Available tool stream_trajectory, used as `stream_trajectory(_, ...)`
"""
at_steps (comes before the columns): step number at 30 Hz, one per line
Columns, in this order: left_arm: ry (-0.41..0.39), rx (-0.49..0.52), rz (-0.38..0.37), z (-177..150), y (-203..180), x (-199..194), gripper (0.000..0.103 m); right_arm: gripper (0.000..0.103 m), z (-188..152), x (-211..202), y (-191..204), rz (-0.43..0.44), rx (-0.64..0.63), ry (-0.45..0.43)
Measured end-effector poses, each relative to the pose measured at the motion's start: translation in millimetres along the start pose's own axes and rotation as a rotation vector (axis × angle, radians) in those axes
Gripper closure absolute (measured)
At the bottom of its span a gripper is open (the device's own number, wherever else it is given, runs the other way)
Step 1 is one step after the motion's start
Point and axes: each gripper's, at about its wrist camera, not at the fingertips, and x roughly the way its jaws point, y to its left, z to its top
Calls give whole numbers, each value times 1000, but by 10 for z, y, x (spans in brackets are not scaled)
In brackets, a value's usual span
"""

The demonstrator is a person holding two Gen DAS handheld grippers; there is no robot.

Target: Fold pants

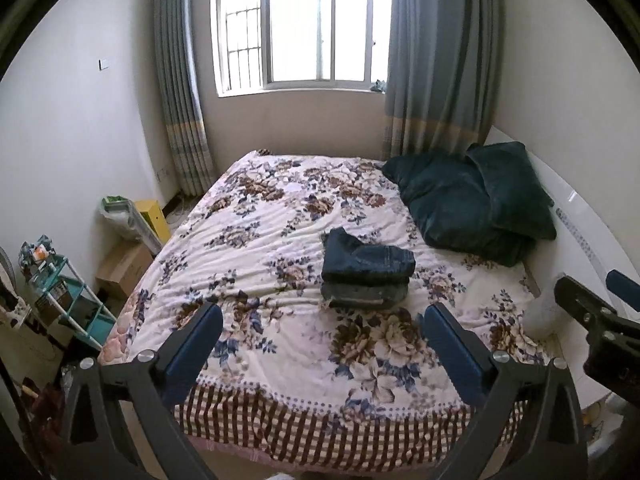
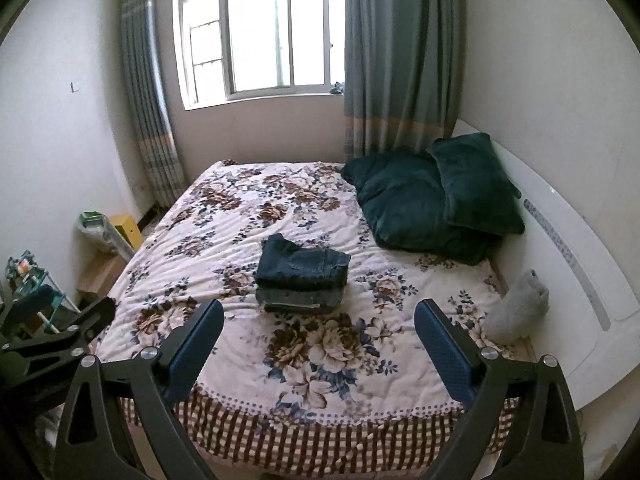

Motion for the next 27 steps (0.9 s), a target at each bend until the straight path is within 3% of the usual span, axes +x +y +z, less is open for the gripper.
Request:
stream_trajectory(6,-1,14,42,96,-103,327,0,5,183,511,-95,-45,15,24)
stream_trajectory(16,106,30,42,161,-264,950,0,5,268,1418,-239,-75,26,130)
stream_trajectory(27,123,13,48,229,-319,1156,0,5,274,1734,-288,-100,11,139)
